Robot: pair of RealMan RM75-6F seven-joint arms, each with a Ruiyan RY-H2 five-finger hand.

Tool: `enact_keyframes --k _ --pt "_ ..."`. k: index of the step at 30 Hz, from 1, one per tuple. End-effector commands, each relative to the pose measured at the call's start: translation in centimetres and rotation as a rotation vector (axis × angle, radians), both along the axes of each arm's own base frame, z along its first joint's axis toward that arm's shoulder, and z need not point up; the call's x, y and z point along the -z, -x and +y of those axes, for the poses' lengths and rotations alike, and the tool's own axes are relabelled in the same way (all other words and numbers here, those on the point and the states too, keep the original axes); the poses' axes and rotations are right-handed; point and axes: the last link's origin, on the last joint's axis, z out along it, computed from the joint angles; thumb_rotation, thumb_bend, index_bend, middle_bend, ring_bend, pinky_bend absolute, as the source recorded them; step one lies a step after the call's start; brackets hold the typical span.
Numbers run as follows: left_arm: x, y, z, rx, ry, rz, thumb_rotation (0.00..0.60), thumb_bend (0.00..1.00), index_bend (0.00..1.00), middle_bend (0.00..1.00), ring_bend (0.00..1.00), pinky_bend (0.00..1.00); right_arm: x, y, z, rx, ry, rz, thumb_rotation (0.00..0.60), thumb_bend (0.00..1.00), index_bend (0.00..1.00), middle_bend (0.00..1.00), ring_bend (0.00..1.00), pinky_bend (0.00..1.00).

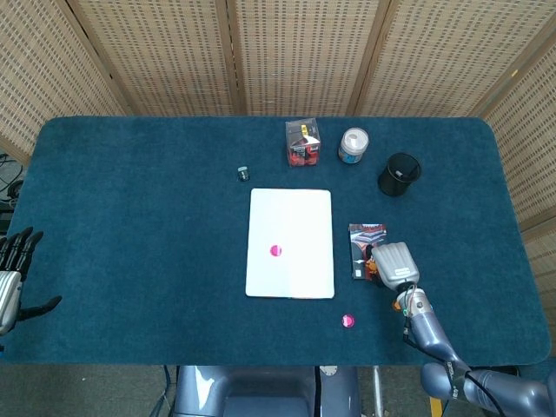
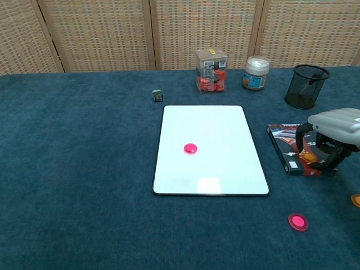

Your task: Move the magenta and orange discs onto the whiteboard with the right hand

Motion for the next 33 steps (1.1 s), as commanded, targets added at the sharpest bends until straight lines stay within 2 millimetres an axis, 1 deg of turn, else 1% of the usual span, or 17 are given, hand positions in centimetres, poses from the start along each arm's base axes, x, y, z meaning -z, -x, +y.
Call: enact_keyframes --k 1,2,4,11,15,18,22,25,26,27,29,33 --pt "0.0 0.0 0.0 -0.001 0.001 0.0 0.6 0.0 0.0 0.0 0.0 0.0 0.0 0.1 0.0 0.003 -0.001 0.003 0.6 0.36 0.46 0.9 0.95 1.0" --pt "0.0 0.0 0.0 -0.001 0.0 0.0 0.6 0.0 0.0 0.0 0.0 0.0 0.0 0.1 0.0 0.003 -0.001 0.004 0.6 0.36 0.49 0.9 0.95 1.0" --pt "0.0 0.0 0.0 -0.001 0.001 0.0 0.6 0.0 0.0 0.0 0.0 0.0 0.0 0.1 0.0 0.003 -0.003 0.002 0.6 0.36 0.5 0.9 0.95 1.0" --pt "0.0 0.0 0.0 0.0 0.0 0.0 0.6 0.0 0.0 0.0 0.0 0.0 0.1 -0.3 0.0 0.007 -0.006 -0.034 0.6 0.36 0.5 0.9 0.95 1.0" --pt "0.0 0.0 0.0 -0.001 0.001 0.0 0.6 0.0 0.0 0.0 0.0 0.0 0.1 -0.9 -0.2 0.004 -0.004 -0.057 0.6 0.36 0.5 0.9 0.95 1.0" --pt "0.1 0.0 0.0 0.0 0.003 0.002 0.6 0.0 0.0 0.0 0.0 0.0 0.1 -2.5 -0.6 -0.011 -0.003 -0.091 0.6 0.36 0.5 0.9 0.95 1.0" --pt "0.2 0.0 0.0 0.0 0.006 0.004 0.6 0.0 0.0 0.0 0.0 0.0 0.6 -5.8 -1.0 -0.057 -0.014 -0.127 0.6 0.36 0.5 0.9 0.95 1.0" --pt "0.1 0.0 0.1 -0.002 0.005 0.003 0.6 0.0 0.0 0.0 0.0 0.0 1.7 -8.8 -0.9 -0.104 -0.035 -0.136 0.6 0.36 0.5 0.9 0.95 1.0" --pt "0.1 0.0 0.1 -0.003 0.004 0.003 0.6 0.0 0.0 0.0 0.0 0.0 2.0 -9.5 -0.9 -0.11 -0.039 -0.137 0.6 0.36 0.5 0.9 0.95 1.0" --pt "0.0 0.1 0.1 -0.004 0.003 0.001 0.6 0.0 0.0 0.0 0.0 0.0 2.6 -10.7 -0.7 -0.124 -0.05 -0.141 0.6 0.36 0.5 0.9 0.95 1.0" --pt "0.0 0.1 0.2 -0.006 0.003 -0.002 0.6 0.0 0.0 0.0 0.0 0.0 3.7 -12.5 -0.5 -0.141 -0.064 -0.137 0.6 0.36 0.5 0.9 0.95 1.0" --pt "-0.2 0.2 0.2 -0.007 0.001 -0.008 0.6 0.0 0.0 0.0 0.0 0.0 5.6 -15.0 -0.1 -0.163 -0.077 -0.118 0.6 0.36 0.5 0.9 0.95 1.0"
